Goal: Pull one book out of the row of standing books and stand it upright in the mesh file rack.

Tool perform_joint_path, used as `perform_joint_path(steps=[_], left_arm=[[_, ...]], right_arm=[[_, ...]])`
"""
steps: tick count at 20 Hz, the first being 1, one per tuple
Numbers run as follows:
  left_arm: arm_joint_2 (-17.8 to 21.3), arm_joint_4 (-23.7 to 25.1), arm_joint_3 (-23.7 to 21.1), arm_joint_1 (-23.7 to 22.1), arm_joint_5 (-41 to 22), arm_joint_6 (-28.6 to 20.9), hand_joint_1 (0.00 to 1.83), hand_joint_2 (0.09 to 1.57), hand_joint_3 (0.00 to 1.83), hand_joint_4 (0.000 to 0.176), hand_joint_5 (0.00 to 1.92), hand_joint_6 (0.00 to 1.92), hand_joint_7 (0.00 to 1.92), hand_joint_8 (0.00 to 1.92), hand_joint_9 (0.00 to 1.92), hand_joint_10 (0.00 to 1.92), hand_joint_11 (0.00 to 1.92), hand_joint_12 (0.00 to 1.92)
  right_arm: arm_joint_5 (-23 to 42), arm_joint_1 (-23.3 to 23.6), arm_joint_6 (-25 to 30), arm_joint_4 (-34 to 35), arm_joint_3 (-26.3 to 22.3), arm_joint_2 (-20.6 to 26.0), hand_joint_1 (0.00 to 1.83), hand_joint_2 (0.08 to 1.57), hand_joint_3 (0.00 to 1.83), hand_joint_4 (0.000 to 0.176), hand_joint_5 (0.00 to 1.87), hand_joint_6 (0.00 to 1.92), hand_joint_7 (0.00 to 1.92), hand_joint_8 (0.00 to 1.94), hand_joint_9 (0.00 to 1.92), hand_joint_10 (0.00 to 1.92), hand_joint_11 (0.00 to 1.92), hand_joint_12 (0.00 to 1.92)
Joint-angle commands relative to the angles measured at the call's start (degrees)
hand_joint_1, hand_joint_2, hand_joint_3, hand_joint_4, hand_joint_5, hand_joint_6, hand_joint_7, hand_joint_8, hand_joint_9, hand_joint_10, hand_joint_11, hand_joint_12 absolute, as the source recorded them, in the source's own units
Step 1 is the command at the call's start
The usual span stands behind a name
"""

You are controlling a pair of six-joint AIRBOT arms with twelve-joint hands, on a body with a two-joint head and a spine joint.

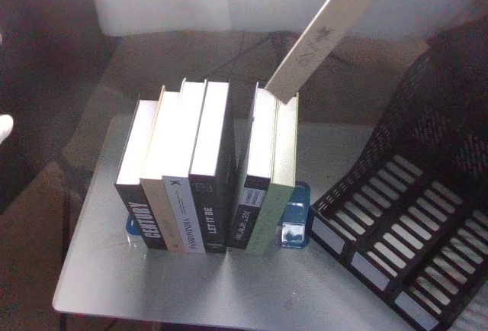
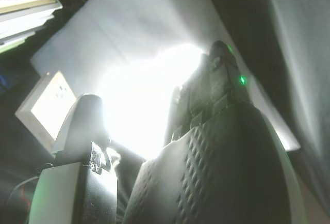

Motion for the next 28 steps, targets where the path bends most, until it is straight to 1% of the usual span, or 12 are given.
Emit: perform_joint_path(steps=[1, 4, 9, 10, 12, 13, 15, 19, 20, 23, 25, 28], left_arm=[[0.4, -0.8, 0.3, -0.6, -6.8, -0.3, 0.69, 1.38, 0.00, 0.006, 0.09, 0.00, 0.00, 0.00, 0.00, 0.00, 0.00, 0.00], [0.4, -0.8, 0.2, -0.6, -6.7, -0.3, 0.65, 1.38, 0.00, 0.009, 0.08, 0.00, 0.00, 0.00, 0.00, 0.00, 0.00, 0.00], [0.4, -0.7, 0.0, -0.6, -6.5, -0.3, 0.64, 1.38, 0.00, 0.038, 0.07, 0.00, 0.00, 0.00, 0.00, 0.00, 0.00, 0.00], [0.4, -0.6, 0.0, -0.7, -6.5, -0.4, 0.57, 1.39, 0.00, 0.055, 0.05, 0.00, 0.00, 0.00, 0.00, 0.00, 0.00, 0.00], [0.4, -0.6, -0.1, -0.7, -6.4, -0.4, 0.55, 1.39, 0.00, 0.056, 0.05, 0.00, 0.00, 0.00, 0.00, 0.00, 0.00, 0.00], [0.3, -0.6, -0.1, -0.7, -6.4, -0.3, 0.55, 1.39, 0.00, 0.061, 0.05, 0.00, 0.00, 0.00, 0.00, 0.00, 0.00, 0.00], [0.3, -0.6, -0.1, -0.7, -6.3, -0.3, 0.55, 1.39, 0.00, 0.060, 0.05, 0.00, 0.00, 0.00, 0.00, 0.00, 0.00, 0.00], [0.4, -0.6, -0.2, -0.7, -6.3, -0.3, 0.50, 1.40, 0.00, 0.073, 0.04, 0.00, 0.00, 0.00, 0.00, 0.00, 0.00, 0.00], [0.4, -0.6, -0.2, -0.7, -6.4, -0.3, 0.49, 1.40, 0.00, 0.078, 0.04, 0.00, 0.00, 0.00, 0.00, 0.00, 0.00, 0.00], [0.4, -0.6, -0.3, -0.7, -6.5, -0.3, 0.50, 1.40, 0.00, 0.056, 0.05, 0.00, 0.00, 0.00, 0.00, 0.00, 0.00, 0.00], [0.4, -0.6, -0.2, -0.7, -6.5, -0.3, 0.50, 1.40, 0.00, 0.056, 0.06, 0.01, 0.00, 0.00, 0.00, 0.00, 0.00, 0.00], [0.2, -0.6, -0.2, -0.7, -6.5, -0.2, 0.49, 1.41, 0.00, 0.068, 0.05, 0.00, 0.00, 0.00, 0.00, 0.00, 0.00, 0.00]], right_arm=[[-2.8, 1.5, 1.6, -0.2, -0.5, 1.3, 1.35, 1.21, 0.00, 0.000, 0.75, 1.29, 0.89, 1.22, 0.68, 1.51, 0.16, 1.80], [-2.8, 1.6, 7.8, -7.9, -1.5, 2.7, 1.35, 1.20, 0.00, 0.000, 0.74, 1.30, 0.87, 1.20, 0.73, 1.47, 0.35, 1.73], [-2.6, 0.9, 15.6, -18.3, -2.1, 3.2, 1.35, 1.20, 0.00, 0.000, 0.75, 1.29, 0.87, 1.23, 0.73, 1.45, 0.17, 1.82], [-2.6, 0.3, 15.8, -18.5, -2.1, 3.3, 1.35, 1.20, 0.00, 0.000, 0.76, 1.25, 0.90, 1.23, 0.70, 1.46, 0.03, 1.88], [-2.8, -0.6, 15.8, -18.7, -2.0, 3.3, 1.35, 1.19, 0.00, 0.000, 0.75, 1.28, 0.92, 1.19, 0.71, 1.44, 0.03, 1.84], [-3.1, -1.2, 15.8, -18.7, -2.0, 3.4, 1.35, 1.20, 0.00, 0.000, 0.74, 1.29, 0.88, 1.21, 0.74, 1.46, 0.33, 1.77], [-3.4, -2.7, 15.8, -18.8, -1.8, 3.3, 1.35, 1.20, 0.00, 0.000, 0.75, 1.24, 0.85, 1.23, 0.75, 1.52, 0.48, 1.81], [-3.4, -5.4, 16.1, -18.7, -1.1, 2.3, 1.34, 1.22, 0.00, 0.000, 0.72, 1.31, 0.83, 1.26, 0.72, 1.54, 0.39, 1.82], [-3.4, -6.2, 16.1, -18.7, -0.9, 1.9, 1.35, 1.21, 0.00, 0.000, 0.71, 1.29, 0.82, 1.25, 0.74, 1.54, 0.50, 1.78], [-3.4, -7.9, 16.1, -18.9, -0.3, 0.8, 1.35, 1.22, 0.00, 0.000, 0.68, 1.20, 0.80, 1.32, 0.78, 1.56, 0.65, 1.73], [-3.4, -9.1, 16.1, -20.1, -0.1, -0.1, 1.35, 1.23, 0.00, 0.000, 0.70, 1.12, 0.79, 1.42, 0.71, 1.61, 0.52, 1.79], [-3.4, -10.5, 16.1, -21.2, 0.2, -1.1, 1.36, 1.18, 0.00, 0.000, 0.75, 1.26, 0.87, 1.14, 0.83, 1.41, 0.48, 1.70]])
